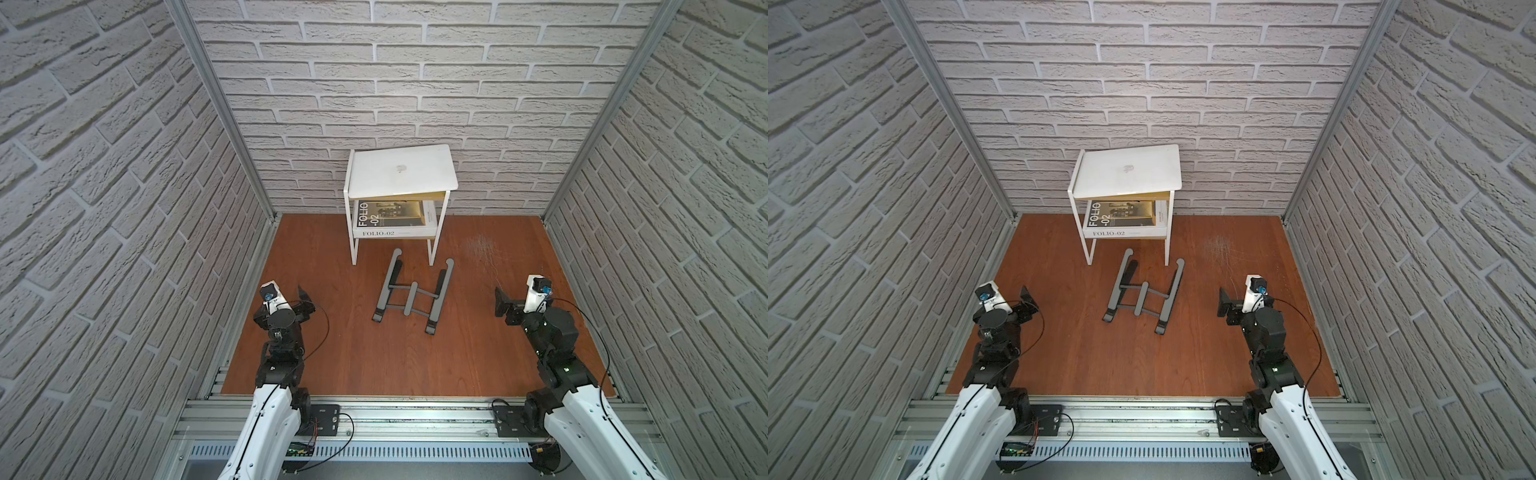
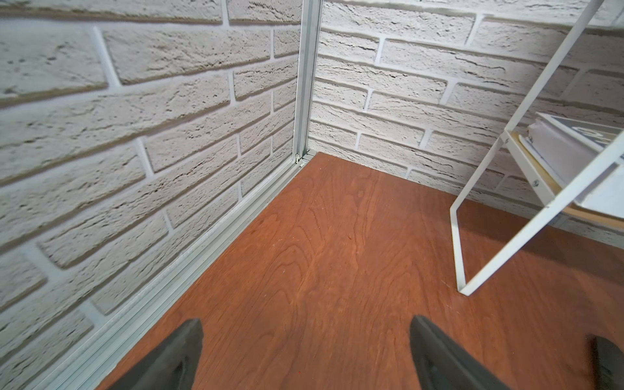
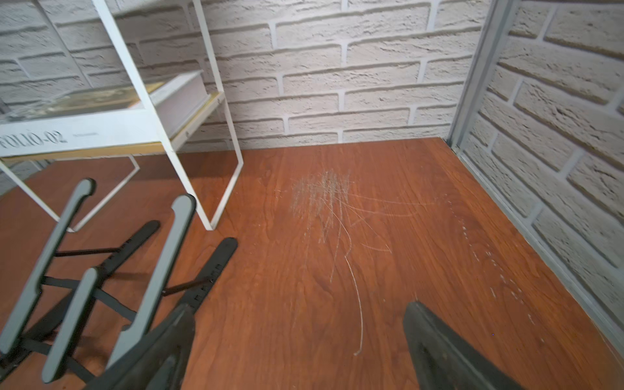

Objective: Close the laptop lid and set it aside
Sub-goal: Reset both arms

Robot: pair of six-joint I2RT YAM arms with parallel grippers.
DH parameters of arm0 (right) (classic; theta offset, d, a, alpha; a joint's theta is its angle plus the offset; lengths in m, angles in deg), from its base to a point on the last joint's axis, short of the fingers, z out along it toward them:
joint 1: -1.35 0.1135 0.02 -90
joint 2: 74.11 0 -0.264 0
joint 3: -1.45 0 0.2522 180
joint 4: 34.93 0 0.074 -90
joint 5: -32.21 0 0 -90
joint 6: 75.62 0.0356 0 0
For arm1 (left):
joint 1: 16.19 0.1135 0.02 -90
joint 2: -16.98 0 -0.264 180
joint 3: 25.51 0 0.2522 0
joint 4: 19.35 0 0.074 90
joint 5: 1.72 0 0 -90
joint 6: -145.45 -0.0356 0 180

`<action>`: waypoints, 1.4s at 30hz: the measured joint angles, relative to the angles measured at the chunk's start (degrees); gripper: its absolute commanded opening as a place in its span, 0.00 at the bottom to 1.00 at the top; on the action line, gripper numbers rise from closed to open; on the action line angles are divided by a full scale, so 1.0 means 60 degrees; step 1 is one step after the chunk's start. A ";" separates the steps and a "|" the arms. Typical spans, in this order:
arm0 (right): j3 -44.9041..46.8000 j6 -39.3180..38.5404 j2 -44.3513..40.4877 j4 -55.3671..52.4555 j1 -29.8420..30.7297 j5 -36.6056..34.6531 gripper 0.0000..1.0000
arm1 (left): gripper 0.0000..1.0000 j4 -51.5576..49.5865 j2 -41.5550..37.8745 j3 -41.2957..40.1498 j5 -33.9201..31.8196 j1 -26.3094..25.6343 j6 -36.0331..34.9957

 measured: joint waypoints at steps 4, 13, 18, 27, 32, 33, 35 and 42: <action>0.0346 -0.0025 0.0076 0.0055 0.0000 -0.0769 0.99 | 0.99 0.0175 0.0113 -0.0379 -0.0055 0.0000 -0.0353; 0.1191 -0.0127 0.0652 0.0878 -0.0302 -0.2131 0.99 | 0.98 0.1297 0.1727 -0.0415 0.0040 0.0011 -0.0623; 0.1206 -0.0255 0.2014 0.1840 -0.0776 -0.2146 0.99 | 0.98 0.1876 0.3195 -0.0390 0.0350 0.0069 -0.0674; 0.0714 -0.0390 0.5020 0.3872 -0.1213 -0.1384 0.99 | 0.98 0.3577 0.5246 -0.0076 0.0943 0.0674 -0.0550; 0.0630 -0.0699 0.5373 0.4750 -0.1217 -0.1173 0.99 | 0.99 0.4288 0.5876 -0.0025 0.1253 0.0831 -0.0492; 0.0590 -0.0750 0.5537 0.4860 -0.1220 -0.1162 0.99 | 0.98 0.4532 0.6033 -0.0022 0.1260 0.0841 -0.0495; 0.0539 -0.0790 0.5887 0.5136 -0.1231 -0.1100 0.99 | 0.98 0.5013 0.6382 -0.0022 0.1268 0.0852 -0.0492; 0.0142 -0.0801 0.7249 0.6109 -0.1246 -0.0991 0.99 | 0.99 0.6215 0.8069 0.0532 0.1563 0.0867 -0.0499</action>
